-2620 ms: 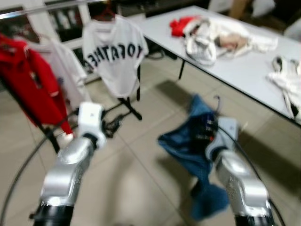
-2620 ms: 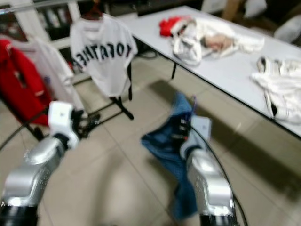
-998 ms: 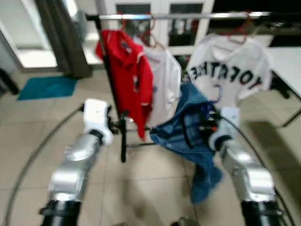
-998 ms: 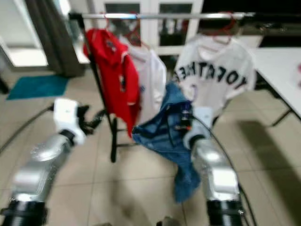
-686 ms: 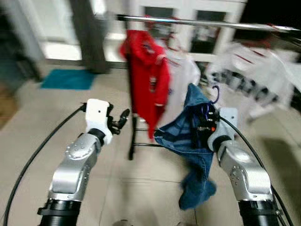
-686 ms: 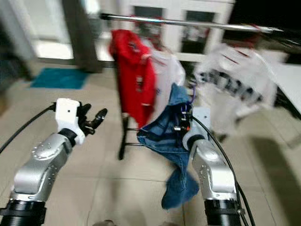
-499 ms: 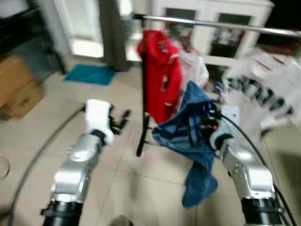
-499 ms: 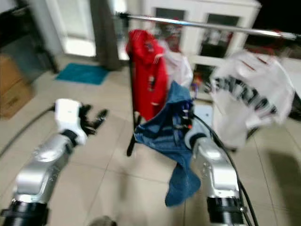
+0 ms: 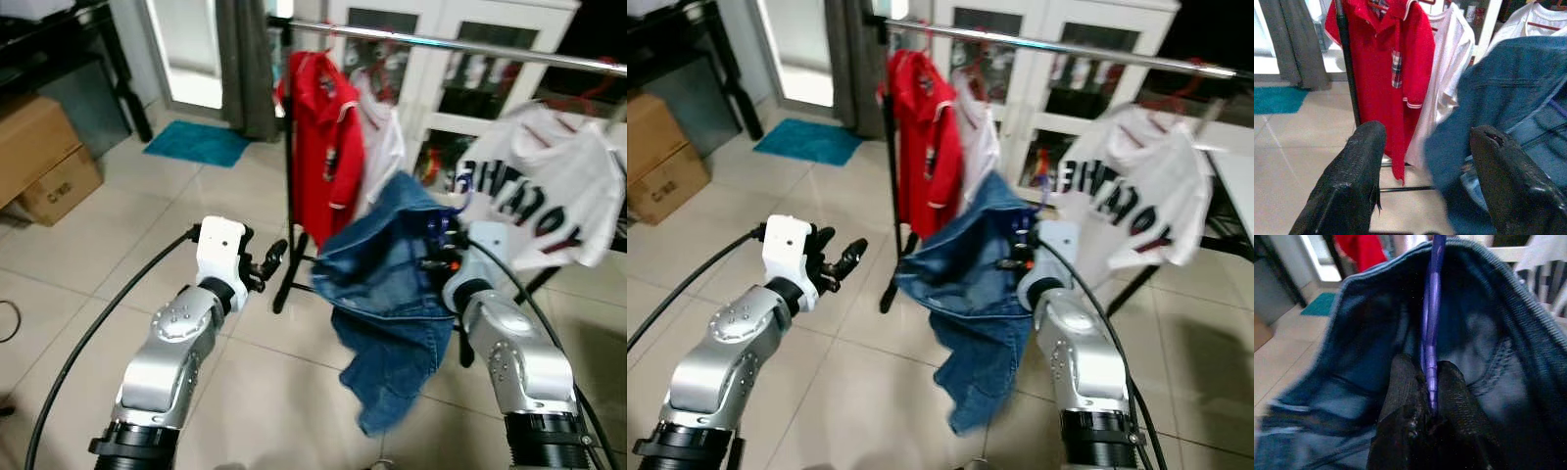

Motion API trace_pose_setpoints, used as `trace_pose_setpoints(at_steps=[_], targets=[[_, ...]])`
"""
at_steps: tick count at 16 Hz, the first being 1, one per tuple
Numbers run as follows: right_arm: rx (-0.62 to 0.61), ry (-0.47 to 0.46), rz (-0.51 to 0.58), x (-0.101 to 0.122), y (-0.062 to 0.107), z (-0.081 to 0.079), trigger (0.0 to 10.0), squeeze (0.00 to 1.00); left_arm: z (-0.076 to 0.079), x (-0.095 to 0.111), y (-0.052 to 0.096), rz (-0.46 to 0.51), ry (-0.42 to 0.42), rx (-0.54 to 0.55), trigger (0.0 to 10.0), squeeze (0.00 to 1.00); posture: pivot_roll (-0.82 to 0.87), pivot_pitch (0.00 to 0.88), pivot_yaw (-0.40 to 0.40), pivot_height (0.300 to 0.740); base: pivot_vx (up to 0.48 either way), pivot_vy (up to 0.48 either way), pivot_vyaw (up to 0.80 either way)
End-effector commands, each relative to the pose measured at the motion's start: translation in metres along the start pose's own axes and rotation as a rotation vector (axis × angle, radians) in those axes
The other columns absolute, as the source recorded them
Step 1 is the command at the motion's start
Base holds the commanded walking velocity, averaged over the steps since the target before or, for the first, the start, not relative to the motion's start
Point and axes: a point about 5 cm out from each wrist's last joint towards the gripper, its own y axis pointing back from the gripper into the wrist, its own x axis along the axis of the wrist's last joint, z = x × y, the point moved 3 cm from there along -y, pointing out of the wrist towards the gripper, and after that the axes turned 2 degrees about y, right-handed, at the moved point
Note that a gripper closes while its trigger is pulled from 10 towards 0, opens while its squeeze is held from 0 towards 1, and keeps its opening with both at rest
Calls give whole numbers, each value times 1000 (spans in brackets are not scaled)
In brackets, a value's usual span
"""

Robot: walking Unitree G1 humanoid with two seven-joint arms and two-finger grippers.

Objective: Hang hanger

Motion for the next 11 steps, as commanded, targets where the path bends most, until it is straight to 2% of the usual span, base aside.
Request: trace_pose_setpoints(at_steps=[1, 4, 7, 11], targets=[[-32, -20, 74, 12, 3, 0, 10000, 0, -5, 4, 1, 10, -25, 7, 10000, 0, -69, 22, -9, 740, 0, 0, 0], [-82, -27, 67, 8, 3, 7, 10000, 0, -5, 8, 0, 34, -28, 1, 10000, 0, -68, 20, 1, 740, 0, 0, 0], [-60, -19, 79, 11, 3, 3, 10000, 0, -5, 7, 0, 30, -33, -15, 10000, 0, -66, 10, 6, 740, 308, 0, -602], [-56, 0, 78, 10, 2, 1, 10000, 0, -3, 7, 1, 30, -31, -26, 10000, 0, -66, 2, 4, 740, 322, 0, 0]])
